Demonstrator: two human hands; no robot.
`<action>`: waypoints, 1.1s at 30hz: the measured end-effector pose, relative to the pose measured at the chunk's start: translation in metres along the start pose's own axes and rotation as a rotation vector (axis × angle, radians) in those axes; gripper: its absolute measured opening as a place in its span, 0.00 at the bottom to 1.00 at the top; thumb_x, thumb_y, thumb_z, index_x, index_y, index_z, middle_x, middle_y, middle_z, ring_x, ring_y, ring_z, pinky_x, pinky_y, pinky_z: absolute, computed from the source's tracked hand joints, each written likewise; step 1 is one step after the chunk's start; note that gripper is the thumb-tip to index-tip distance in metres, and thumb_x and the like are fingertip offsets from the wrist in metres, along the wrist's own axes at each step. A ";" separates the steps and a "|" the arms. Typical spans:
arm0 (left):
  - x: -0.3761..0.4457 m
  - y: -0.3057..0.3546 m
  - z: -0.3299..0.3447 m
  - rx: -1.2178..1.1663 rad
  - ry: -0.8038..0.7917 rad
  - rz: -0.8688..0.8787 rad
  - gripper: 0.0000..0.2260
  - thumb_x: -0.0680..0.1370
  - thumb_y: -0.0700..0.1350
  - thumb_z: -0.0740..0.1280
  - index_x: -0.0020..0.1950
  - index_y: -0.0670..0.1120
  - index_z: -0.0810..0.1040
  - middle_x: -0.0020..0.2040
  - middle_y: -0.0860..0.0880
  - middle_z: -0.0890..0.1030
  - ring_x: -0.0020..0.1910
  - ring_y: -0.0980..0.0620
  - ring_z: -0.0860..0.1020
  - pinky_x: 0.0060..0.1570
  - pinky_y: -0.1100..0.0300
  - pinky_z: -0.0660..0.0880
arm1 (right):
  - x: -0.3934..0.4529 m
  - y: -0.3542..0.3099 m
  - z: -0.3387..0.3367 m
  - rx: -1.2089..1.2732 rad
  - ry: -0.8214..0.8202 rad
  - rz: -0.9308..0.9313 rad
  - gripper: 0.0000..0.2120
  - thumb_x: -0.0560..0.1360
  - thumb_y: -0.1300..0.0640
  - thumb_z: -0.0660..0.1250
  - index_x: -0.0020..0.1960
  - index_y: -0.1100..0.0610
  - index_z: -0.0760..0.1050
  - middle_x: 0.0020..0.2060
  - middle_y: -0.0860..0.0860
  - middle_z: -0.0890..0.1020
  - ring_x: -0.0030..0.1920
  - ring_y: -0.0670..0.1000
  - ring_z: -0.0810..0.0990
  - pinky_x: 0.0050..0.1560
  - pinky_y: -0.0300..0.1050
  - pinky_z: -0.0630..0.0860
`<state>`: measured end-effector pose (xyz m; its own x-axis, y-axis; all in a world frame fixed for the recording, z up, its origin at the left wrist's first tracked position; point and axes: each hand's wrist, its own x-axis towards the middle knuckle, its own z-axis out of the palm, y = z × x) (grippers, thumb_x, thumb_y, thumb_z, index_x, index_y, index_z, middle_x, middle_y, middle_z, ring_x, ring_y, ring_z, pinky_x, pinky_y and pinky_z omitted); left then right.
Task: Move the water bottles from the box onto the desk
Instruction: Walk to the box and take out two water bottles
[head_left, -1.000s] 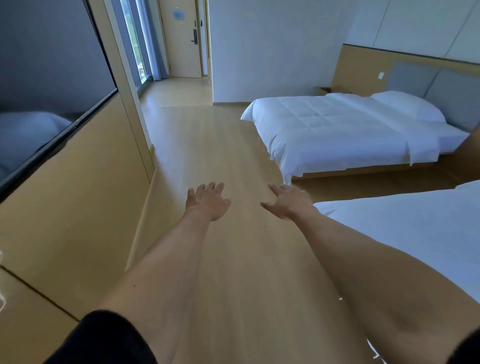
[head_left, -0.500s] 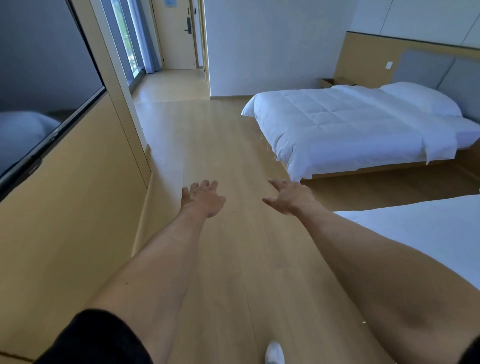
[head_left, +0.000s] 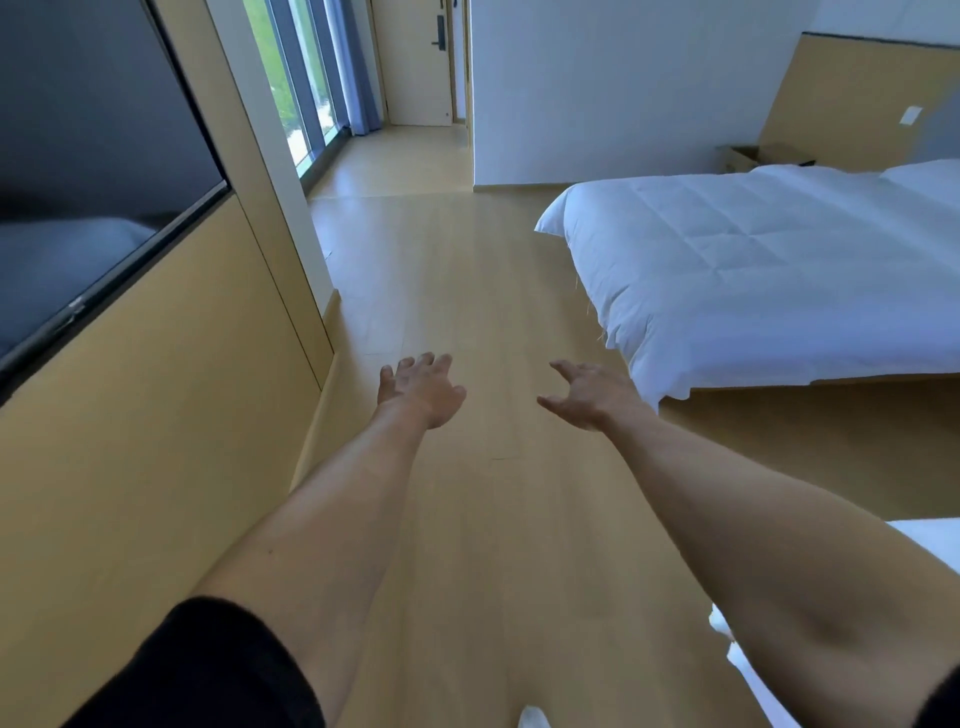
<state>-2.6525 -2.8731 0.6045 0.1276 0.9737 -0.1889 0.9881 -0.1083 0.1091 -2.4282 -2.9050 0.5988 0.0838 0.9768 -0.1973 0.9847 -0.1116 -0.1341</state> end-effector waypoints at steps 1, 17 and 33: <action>0.016 0.005 -0.003 -0.007 0.006 -0.004 0.26 0.84 0.56 0.55 0.81 0.51 0.58 0.79 0.49 0.62 0.77 0.43 0.59 0.74 0.45 0.53 | 0.018 0.005 -0.006 0.001 0.003 -0.005 0.32 0.78 0.34 0.58 0.79 0.44 0.58 0.74 0.53 0.68 0.73 0.56 0.67 0.71 0.56 0.66; 0.254 0.016 -0.025 -0.034 0.000 -0.010 0.25 0.83 0.56 0.55 0.80 0.52 0.59 0.78 0.49 0.63 0.77 0.45 0.60 0.74 0.46 0.54 | 0.256 0.025 -0.045 -0.038 -0.034 0.000 0.32 0.79 0.34 0.57 0.79 0.43 0.57 0.75 0.53 0.67 0.74 0.56 0.66 0.71 0.56 0.65; 0.580 -0.029 -0.096 -0.019 -0.029 0.112 0.26 0.83 0.58 0.55 0.80 0.54 0.59 0.79 0.50 0.63 0.77 0.45 0.61 0.76 0.45 0.56 | 0.561 -0.023 -0.112 0.000 0.009 0.080 0.32 0.77 0.34 0.59 0.77 0.42 0.59 0.73 0.49 0.69 0.71 0.55 0.69 0.64 0.52 0.68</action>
<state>-2.6154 -2.2861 0.5850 0.2401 0.9493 -0.2027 0.9657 -0.2123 0.1499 -2.3864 -2.3339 0.6000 0.1635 0.9664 -0.1984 0.9748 -0.1892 -0.1180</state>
